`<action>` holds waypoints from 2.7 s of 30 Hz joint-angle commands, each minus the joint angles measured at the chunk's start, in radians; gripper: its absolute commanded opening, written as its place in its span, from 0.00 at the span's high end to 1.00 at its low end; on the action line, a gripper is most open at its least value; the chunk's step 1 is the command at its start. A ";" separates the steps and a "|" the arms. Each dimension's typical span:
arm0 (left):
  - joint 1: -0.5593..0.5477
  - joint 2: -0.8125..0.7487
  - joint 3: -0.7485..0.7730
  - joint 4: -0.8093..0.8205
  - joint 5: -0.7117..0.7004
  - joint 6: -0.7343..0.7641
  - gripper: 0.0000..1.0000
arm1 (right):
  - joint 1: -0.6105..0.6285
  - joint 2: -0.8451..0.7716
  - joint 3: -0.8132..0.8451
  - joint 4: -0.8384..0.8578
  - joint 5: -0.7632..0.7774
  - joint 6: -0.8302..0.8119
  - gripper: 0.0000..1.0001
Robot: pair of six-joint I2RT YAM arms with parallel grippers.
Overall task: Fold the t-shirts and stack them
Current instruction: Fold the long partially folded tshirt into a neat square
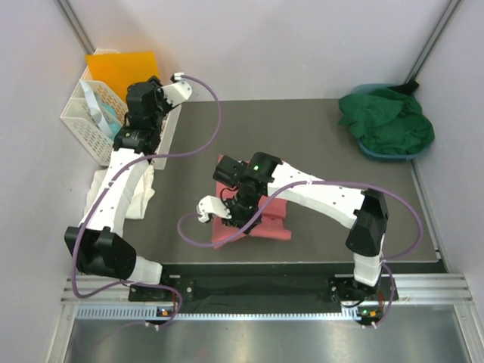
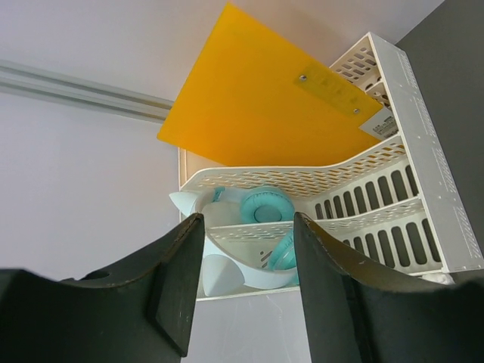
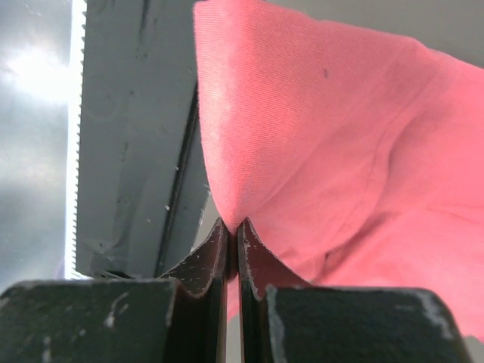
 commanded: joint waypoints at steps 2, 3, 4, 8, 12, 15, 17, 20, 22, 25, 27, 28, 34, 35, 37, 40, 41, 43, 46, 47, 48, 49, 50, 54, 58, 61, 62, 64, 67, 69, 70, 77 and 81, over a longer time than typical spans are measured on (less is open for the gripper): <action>0.004 -0.068 0.015 0.018 -0.002 -0.036 0.44 | -0.012 -0.053 0.016 0.005 0.093 -0.069 1.00; 0.004 -0.070 0.007 0.018 -0.004 -0.037 0.44 | -0.031 -0.045 0.026 0.010 0.125 -0.101 1.00; 0.004 -0.071 0.004 0.020 -0.005 -0.039 0.44 | -0.038 -0.024 0.039 0.013 0.145 -0.118 1.00; 0.004 -0.068 -0.011 0.027 -0.009 -0.042 0.44 | -0.090 0.024 0.123 0.020 0.221 -0.213 1.00; 0.004 -0.056 -0.005 0.030 -0.010 -0.057 0.44 | -0.124 0.082 0.178 0.016 0.269 -0.279 1.00; 0.004 -0.045 -0.005 0.030 -0.010 -0.062 0.44 | -0.149 0.102 0.204 0.036 0.286 -0.317 1.00; 0.004 -0.042 -0.007 0.030 -0.013 -0.063 0.44 | -0.164 0.114 0.207 0.046 0.306 -0.345 1.00; 0.004 -0.034 -0.011 0.043 -0.015 -0.063 0.44 | -0.180 0.131 0.209 0.069 0.333 -0.378 1.00; 0.004 -0.022 -0.008 0.044 -0.015 -0.065 0.44 | -0.192 0.144 0.220 0.083 0.344 -0.401 1.00; 0.004 -0.007 -0.002 0.050 -0.015 -0.066 0.44 | -0.207 0.167 0.249 0.106 0.366 -0.428 1.00; 0.004 0.007 0.007 0.050 -0.015 -0.071 0.44 | -0.216 0.191 0.284 0.109 0.370 -0.441 1.00; 0.004 0.012 0.016 0.049 -0.015 -0.073 0.44 | -0.224 0.197 0.295 0.112 0.378 -0.452 1.00; -0.001 0.033 0.036 0.049 -0.016 -0.080 0.44 | -0.253 0.237 0.312 0.158 0.393 -0.490 1.00; -0.001 0.033 0.036 0.047 -0.018 -0.080 0.44 | -0.256 0.242 0.310 0.172 0.395 -0.495 1.00; -0.002 0.038 0.038 0.047 -0.019 -0.080 0.44 | -0.267 0.252 0.310 0.188 0.393 -0.500 1.00; -0.004 0.041 0.038 0.049 -0.025 -0.082 0.44 | -0.276 0.269 0.310 0.223 0.395 -0.507 1.00; -0.006 0.042 0.041 0.049 -0.027 -0.083 0.44 | -0.278 0.275 0.312 0.229 0.393 -0.507 1.00; -0.006 0.045 0.041 0.047 -0.028 -0.086 0.44 | -0.284 0.285 0.312 0.250 0.393 -0.512 1.00; -0.007 0.050 0.039 0.047 -0.033 -0.091 0.44 | -0.290 0.297 0.313 0.283 0.393 -0.512 1.00; -0.007 0.052 0.039 0.049 -0.033 -0.091 0.44 | -0.292 0.302 0.312 0.292 0.395 -0.512 1.00; -0.009 0.055 0.038 0.049 -0.036 -0.094 0.44 | -0.295 0.306 0.312 0.300 0.398 -0.511 1.00; -0.009 0.058 0.039 0.049 -0.038 -0.097 0.44 | -0.298 0.311 0.309 0.322 0.410 -0.506 1.00; -0.012 0.059 0.039 0.047 -0.038 -0.099 0.44 | -0.301 0.320 0.303 0.338 0.410 -0.503 1.00; -0.018 0.064 0.035 0.050 -0.045 -0.100 0.45 | -0.314 0.337 0.243 0.468 0.531 -0.448 0.68; -0.018 0.065 0.024 0.052 -0.047 -0.109 0.45 | -0.328 0.311 0.142 0.716 0.636 -0.388 0.58; -0.018 0.067 0.015 0.050 -0.044 -0.112 0.45 | -0.336 0.291 0.125 0.807 0.668 -0.362 0.57; -0.019 0.070 0.013 0.052 -0.044 -0.112 0.45 | -0.339 0.286 0.126 0.807 0.662 -0.357 0.57; -0.021 0.068 0.013 0.052 -0.045 -0.115 0.45 | -0.350 0.262 0.140 0.739 0.598 -0.356 0.59; -0.022 0.062 0.010 0.055 -0.044 -0.111 0.45 | -0.370 0.219 0.140 0.634 0.475 -0.337 0.68; -0.022 0.061 0.006 0.056 -0.047 -0.106 0.45 | -0.373 0.205 0.131 0.541 0.388 -0.343 0.80; -0.022 0.059 0.004 0.056 -0.045 -0.106 0.45 | -0.374 0.203 0.135 0.492 0.342 -0.355 0.85; -0.024 0.041 -0.039 0.036 -0.025 -0.108 0.46 | -0.374 0.306 0.209 0.287 0.104 -0.313 1.00; -0.024 0.019 -0.069 0.058 -0.035 -0.117 0.46 | -0.371 0.377 0.255 0.345 0.088 -0.287 1.00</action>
